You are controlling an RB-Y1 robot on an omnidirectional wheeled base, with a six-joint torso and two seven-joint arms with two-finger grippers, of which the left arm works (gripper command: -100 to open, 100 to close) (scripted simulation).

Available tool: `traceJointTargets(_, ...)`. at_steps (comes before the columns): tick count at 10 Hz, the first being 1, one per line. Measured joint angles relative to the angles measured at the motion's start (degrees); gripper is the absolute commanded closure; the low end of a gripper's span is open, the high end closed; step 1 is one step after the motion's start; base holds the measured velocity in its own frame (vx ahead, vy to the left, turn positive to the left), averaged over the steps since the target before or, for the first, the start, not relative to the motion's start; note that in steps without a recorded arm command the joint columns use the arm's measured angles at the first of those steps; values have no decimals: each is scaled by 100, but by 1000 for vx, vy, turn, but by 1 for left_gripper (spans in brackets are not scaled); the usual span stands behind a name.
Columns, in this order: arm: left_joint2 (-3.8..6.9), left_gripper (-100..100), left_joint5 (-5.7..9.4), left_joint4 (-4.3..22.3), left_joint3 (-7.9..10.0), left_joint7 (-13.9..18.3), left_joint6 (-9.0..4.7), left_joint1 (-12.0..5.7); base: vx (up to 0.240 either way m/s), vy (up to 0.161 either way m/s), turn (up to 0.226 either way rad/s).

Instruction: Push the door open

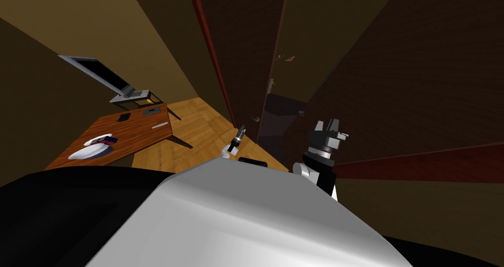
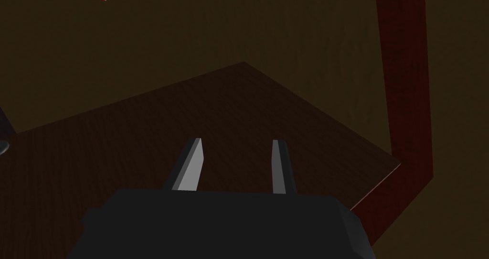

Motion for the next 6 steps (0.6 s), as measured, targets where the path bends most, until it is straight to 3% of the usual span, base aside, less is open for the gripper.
traceJointTargets(6,-35,-100,-131,896,-83,146,-139,-377,74,59,-94)
